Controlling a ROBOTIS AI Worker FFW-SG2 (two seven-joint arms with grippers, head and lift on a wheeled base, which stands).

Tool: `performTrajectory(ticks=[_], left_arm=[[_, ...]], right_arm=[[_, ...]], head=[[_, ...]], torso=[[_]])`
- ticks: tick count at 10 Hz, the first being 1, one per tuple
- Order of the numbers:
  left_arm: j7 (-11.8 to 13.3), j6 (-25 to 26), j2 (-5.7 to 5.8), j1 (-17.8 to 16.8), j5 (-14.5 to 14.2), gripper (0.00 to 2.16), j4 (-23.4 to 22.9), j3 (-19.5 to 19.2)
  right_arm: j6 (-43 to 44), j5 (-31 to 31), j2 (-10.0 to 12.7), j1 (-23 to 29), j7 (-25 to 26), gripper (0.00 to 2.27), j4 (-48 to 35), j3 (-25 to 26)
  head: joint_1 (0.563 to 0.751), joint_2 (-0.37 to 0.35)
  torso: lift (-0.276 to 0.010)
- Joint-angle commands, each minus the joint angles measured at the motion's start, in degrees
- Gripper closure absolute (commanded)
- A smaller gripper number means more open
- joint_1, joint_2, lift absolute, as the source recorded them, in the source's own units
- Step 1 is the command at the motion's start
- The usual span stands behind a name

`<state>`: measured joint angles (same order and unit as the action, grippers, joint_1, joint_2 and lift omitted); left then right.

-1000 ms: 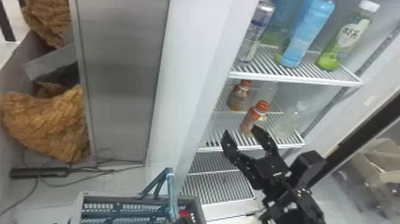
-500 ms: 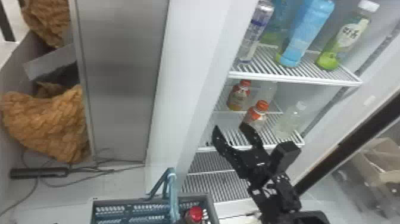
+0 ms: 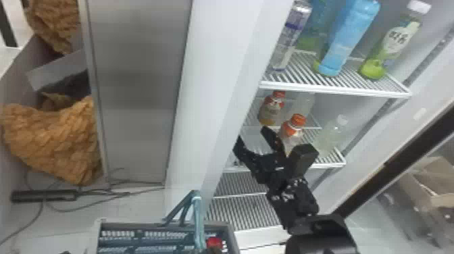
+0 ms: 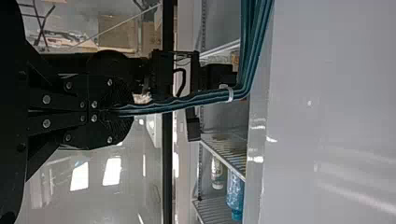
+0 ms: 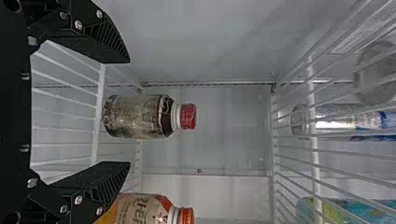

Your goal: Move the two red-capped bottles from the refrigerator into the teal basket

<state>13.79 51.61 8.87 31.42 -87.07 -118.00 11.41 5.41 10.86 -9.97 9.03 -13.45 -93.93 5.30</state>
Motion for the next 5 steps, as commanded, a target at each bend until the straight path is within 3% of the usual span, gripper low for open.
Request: performTrajectory(ticks=[1, 5], left_arm=[[0.01, 0.14, 0.01, -0.34, -0.23, 1.16, 0.37, 0.36], [0.01, 0.14, 0.36, -1.47, -0.91, 1.16, 1.21, 1.38]], right_arm=[[0.78, -0.35, -0.14, -2.85, 0.18, 0.26, 3.58, -0.27], [2.33, -0.46, -0.67, -9.88, 0.71, 0.26, 12.02, -1.30]], head=[[0.695, -0.350], [0.695, -0.350]], torso=[[-0.224], [-0.224]])
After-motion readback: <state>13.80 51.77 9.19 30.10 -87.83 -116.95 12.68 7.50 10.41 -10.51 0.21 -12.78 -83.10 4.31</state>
